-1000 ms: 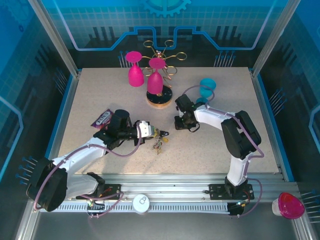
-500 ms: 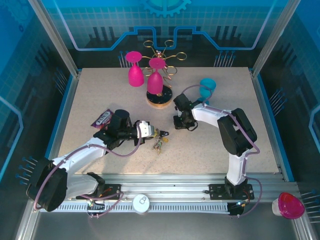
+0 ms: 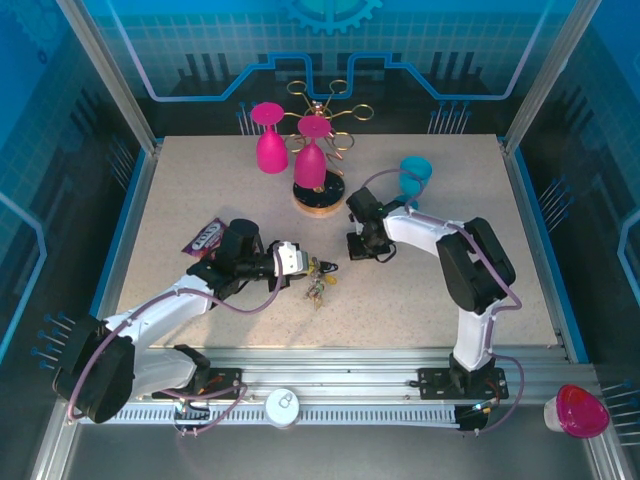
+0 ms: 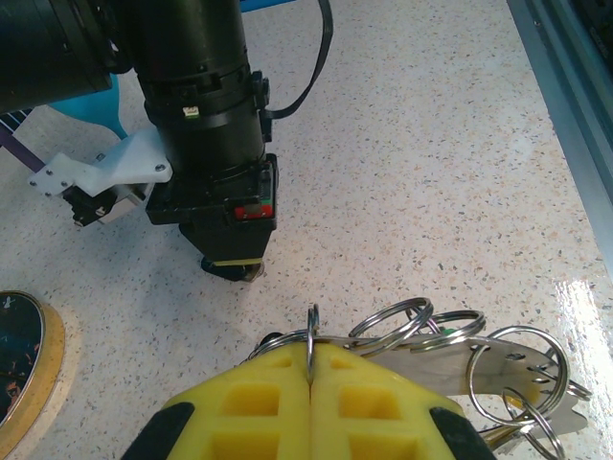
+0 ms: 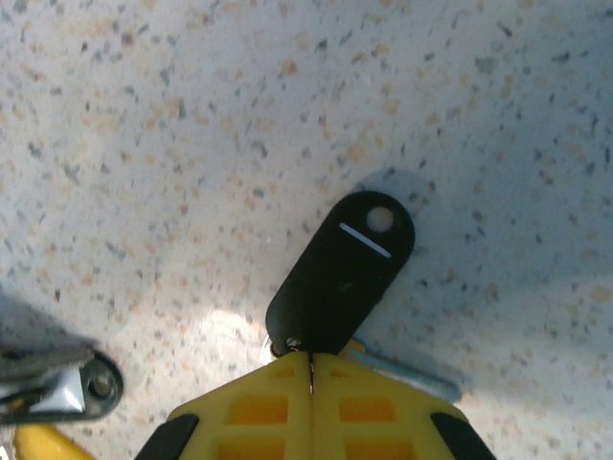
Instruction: Put the keys on the keyring
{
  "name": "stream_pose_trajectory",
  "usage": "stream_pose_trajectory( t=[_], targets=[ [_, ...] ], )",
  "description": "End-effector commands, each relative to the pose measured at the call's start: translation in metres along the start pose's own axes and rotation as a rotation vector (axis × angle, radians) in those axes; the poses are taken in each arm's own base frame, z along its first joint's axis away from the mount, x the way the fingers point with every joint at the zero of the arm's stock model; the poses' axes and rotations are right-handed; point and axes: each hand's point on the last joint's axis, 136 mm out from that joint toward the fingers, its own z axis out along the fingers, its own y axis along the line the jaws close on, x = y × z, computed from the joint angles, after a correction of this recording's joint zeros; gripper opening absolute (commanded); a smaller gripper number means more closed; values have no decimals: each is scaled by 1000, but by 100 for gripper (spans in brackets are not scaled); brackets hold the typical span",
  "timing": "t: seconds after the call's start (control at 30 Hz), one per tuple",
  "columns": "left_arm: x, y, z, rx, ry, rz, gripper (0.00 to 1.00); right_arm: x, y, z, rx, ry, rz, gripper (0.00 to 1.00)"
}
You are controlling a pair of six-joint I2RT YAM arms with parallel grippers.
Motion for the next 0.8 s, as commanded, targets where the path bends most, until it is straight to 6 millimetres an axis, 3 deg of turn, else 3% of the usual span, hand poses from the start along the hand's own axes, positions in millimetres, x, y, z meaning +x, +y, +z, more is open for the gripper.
stream_pose_trajectory(
  t=[0.0, 0.2, 0.4, 0.6, 0.77],
  targets=[
    [-2, -4, 0, 10, -11, 5, 0, 25, -4, -15, 64, 52, -66, 0],
    [-2, -4, 1, 12, -8, 7, 0, 42, 0, -16, 97, 90, -117, 0],
    [-1, -5, 1, 13, -5, 6, 0, 42, 8, -5, 71, 111, -126, 0],
    [-1, -5, 1, 14, -6, 9, 0, 44, 11, 0, 53, 128, -129, 12],
    [0, -5, 2, 16, -4, 7, 0, 46, 11, 3, 53, 136, -128, 15]
  ],
)
